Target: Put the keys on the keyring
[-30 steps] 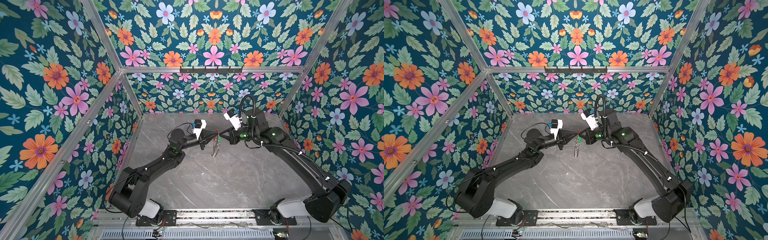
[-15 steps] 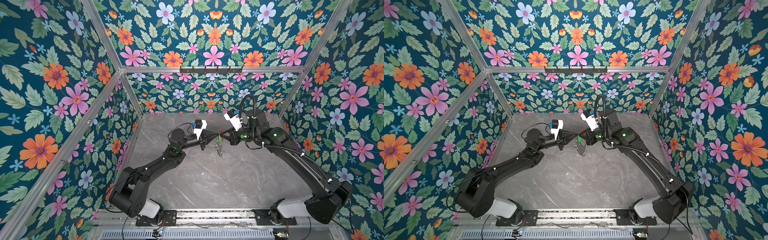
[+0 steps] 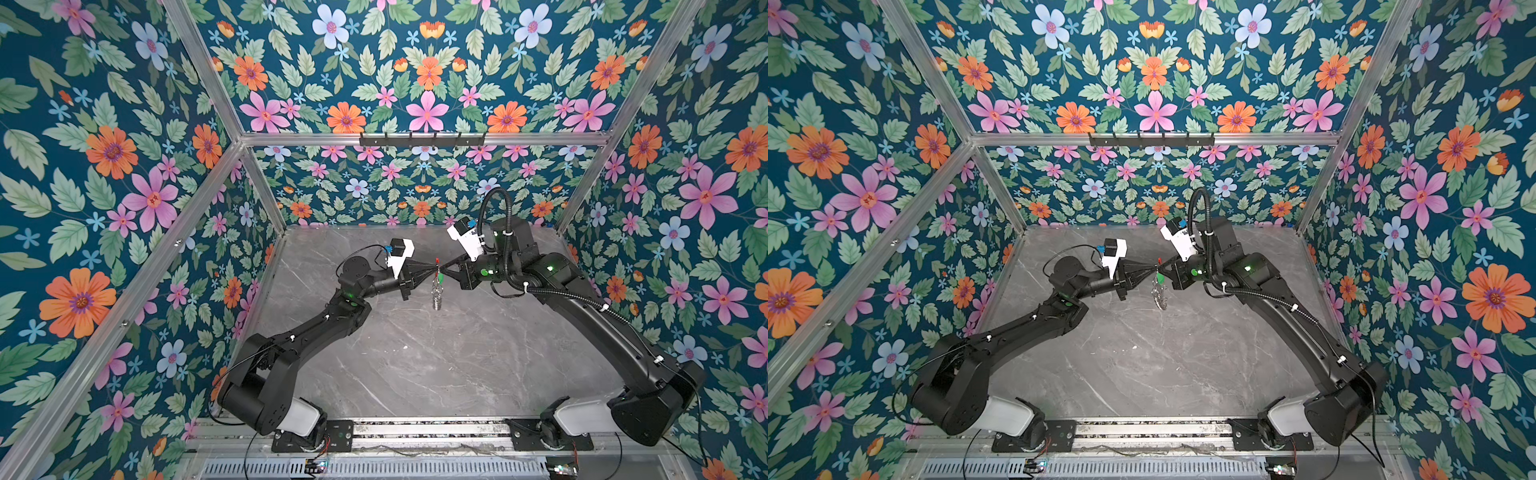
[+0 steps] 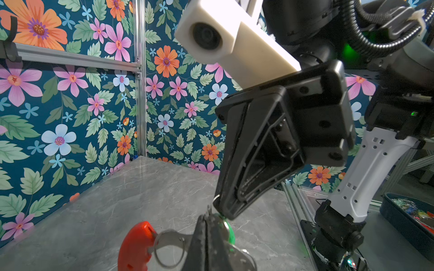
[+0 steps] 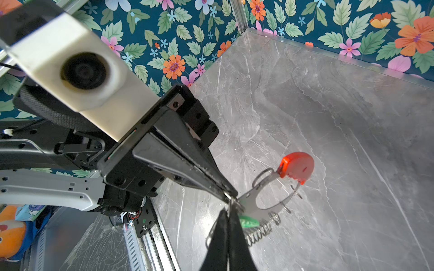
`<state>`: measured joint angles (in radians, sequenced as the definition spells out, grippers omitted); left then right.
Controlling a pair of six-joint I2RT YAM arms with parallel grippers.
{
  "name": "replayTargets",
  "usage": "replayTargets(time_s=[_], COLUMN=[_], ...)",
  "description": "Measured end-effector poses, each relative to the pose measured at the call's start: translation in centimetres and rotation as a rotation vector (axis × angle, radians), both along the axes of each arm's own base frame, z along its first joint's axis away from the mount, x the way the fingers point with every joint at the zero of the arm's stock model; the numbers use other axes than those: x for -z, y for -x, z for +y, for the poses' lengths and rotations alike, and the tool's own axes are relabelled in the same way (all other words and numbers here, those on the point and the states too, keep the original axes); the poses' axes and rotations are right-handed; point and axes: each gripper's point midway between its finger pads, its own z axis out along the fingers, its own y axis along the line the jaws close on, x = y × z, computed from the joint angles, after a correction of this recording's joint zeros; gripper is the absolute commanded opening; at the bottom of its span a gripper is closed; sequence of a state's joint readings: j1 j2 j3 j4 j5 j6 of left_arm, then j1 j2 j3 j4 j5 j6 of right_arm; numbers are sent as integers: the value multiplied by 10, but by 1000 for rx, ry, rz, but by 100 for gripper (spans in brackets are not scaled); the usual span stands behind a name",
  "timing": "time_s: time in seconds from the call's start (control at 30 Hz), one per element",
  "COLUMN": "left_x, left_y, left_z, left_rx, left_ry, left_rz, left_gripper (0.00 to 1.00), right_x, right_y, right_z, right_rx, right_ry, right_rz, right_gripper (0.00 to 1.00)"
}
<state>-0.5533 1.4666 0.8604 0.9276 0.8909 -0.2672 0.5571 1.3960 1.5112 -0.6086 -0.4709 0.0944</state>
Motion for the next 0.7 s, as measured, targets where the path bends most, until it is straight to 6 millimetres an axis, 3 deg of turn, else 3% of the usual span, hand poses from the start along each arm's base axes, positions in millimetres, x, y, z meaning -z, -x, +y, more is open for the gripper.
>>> replayTargets(time_s=[0.7], left_x=[-1], left_y=[-1], left_z=[1], left_rx=[-7], left_ry=[-11], left_rz=[15], left_gripper=[0], right_x=[9], right_y=[-12], right_z=[-4], right_rx=[55], right_ry=[32], right_rz=[27], right_gripper=[0])
